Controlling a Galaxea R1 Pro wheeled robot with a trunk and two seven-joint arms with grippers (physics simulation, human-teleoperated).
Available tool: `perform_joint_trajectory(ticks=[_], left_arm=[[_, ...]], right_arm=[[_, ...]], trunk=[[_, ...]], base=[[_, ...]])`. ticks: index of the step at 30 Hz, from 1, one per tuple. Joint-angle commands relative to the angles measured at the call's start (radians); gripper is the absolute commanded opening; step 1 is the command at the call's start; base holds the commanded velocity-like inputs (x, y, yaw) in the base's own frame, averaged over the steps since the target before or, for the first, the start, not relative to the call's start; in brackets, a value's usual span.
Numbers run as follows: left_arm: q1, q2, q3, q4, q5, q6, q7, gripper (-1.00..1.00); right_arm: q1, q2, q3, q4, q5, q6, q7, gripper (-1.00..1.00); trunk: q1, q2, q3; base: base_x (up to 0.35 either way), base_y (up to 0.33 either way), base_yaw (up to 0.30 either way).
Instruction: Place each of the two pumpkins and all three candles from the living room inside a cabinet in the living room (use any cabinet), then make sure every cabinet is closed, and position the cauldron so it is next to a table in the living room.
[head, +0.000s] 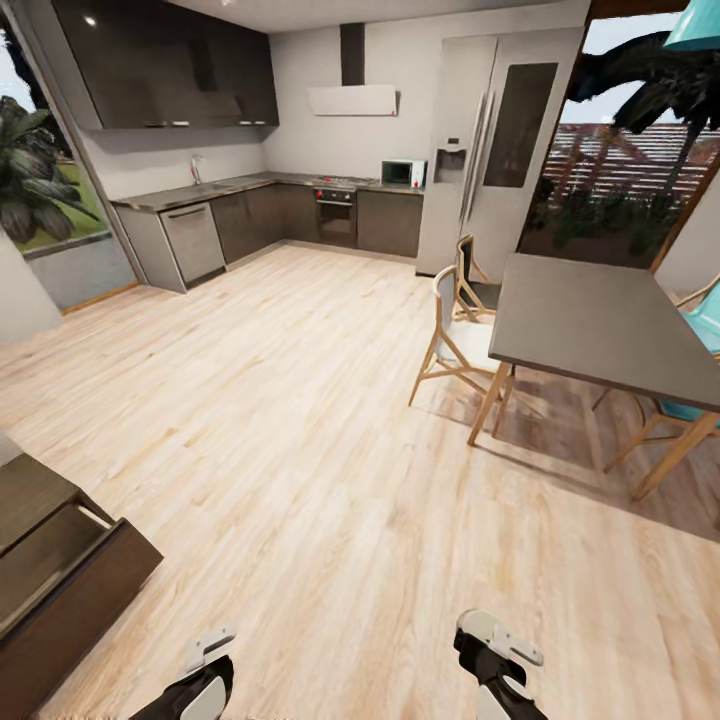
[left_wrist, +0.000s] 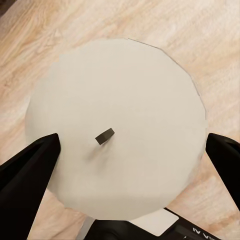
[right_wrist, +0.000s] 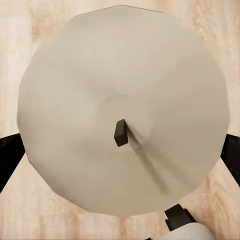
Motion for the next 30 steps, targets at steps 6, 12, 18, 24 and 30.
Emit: perform_joint_trajectory(ticks=[6, 12, 18, 24, 30], left_arm=[[0.000, 0.001, -0.009, -0.002, 0.007, 0.001, 0.006, -1.00], [0.000, 0.001, -0.009, -0.002, 0.008, 0.002, 0.006, -1.00], [0.000, 0.001, -0.009, -0.002, 0.008, 0.002, 0.006, -1.00], [0.000, 0.001, -0.010, -0.002, 0.008, 0.002, 0.006, -1.00], [0.000, 0.000, -0.010, -0.002, 0.008, 0.002, 0.006, -1.00]], right_arm=[[0.000, 0.001, 0.008, 0.000, -0.010, -0.006, -0.005, -1.00], [0.000, 0.000, 0.008, 0.000, -0.009, -0.006, -0.005, -1.00], [0.000, -0.001, 0.008, 0.000, -0.009, -0.006, -0.005, -1.00], [0.000, 0.001, 0.009, 0.000, -0.009, -0.006, -0.005, -1.00], [0.000, 0.001, 0.009, 0.000, -0.009, -0.006, -0.005, -1.00]], trunk=[[0.000, -0.001, 0.002], [0.000, -0.001, 0.006], [0.000, -0.001, 0.010], [0.000, -0.001, 0.014], [0.000, -0.001, 0.018]], base=[[0.000, 0.000, 0.270], [0.000, 0.000, 0.270], [0.000, 0.000, 0.270], [0.000, 0.000, 0.270], [0.000, 0.000, 0.270]])
